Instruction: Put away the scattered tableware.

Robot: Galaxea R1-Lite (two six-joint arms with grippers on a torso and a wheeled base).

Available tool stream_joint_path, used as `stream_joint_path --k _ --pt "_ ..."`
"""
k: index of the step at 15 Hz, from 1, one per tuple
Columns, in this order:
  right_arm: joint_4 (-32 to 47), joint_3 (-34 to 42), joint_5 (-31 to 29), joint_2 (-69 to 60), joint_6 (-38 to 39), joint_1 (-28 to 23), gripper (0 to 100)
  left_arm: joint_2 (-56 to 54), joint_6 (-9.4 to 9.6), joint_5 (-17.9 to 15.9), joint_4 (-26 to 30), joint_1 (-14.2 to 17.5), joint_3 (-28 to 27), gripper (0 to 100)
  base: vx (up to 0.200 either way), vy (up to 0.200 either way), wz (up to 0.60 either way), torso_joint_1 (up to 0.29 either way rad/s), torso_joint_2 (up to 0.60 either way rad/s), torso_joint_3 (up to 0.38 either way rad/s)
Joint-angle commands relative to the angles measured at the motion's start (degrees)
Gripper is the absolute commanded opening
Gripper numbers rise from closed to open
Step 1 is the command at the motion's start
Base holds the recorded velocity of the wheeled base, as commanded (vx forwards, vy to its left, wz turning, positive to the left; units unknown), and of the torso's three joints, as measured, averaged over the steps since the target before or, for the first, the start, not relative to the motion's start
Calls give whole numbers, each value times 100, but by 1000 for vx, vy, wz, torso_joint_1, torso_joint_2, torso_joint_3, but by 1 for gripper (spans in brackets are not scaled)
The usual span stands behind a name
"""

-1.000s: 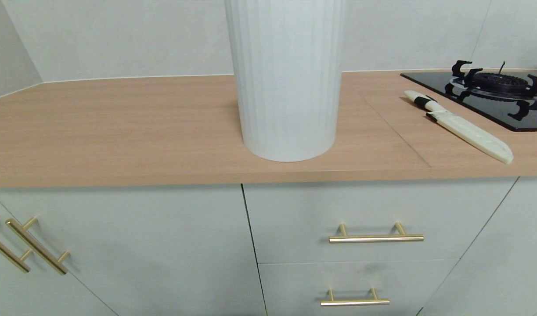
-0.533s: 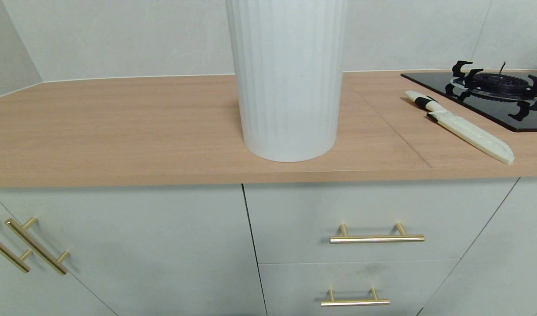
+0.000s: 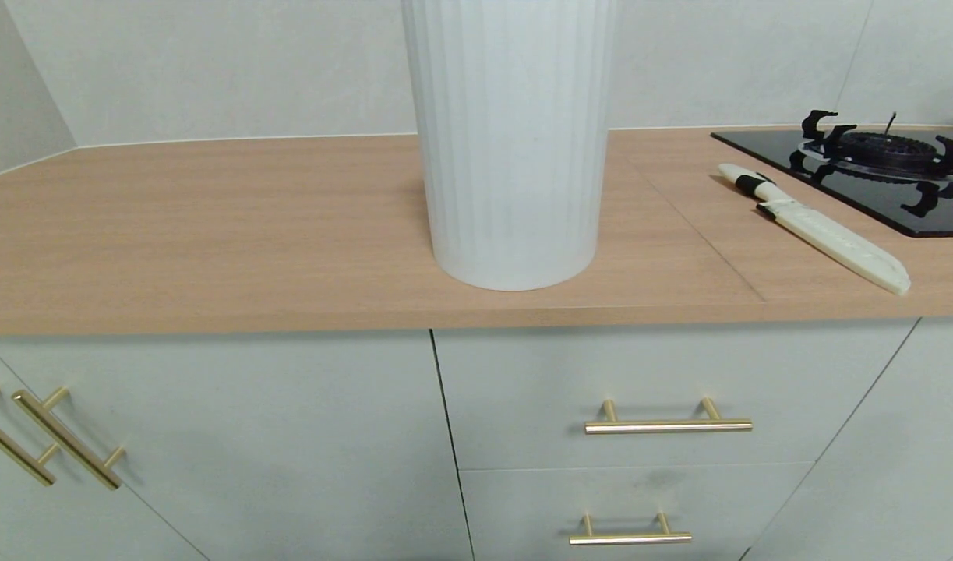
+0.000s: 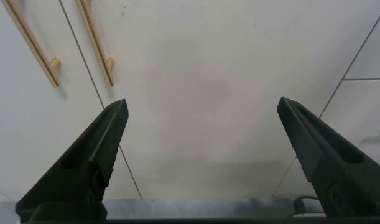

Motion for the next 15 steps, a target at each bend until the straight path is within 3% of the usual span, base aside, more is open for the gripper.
stream_joint_path --k 1,4,15 --pt "3 1 8 7 -4 1 100 0 -2 1 -1 -1 0 100 0 0 0 56 -256 -188" --pt "3 1 8 7 -4 1 100 0 -2 1 -1 -1 0 100 0 0 0 62 -246 -273" --pt "3 1 -1 7 5 1 100 0 -2 1 -1 -1 0 100 0 0 0 179 -499 -286"
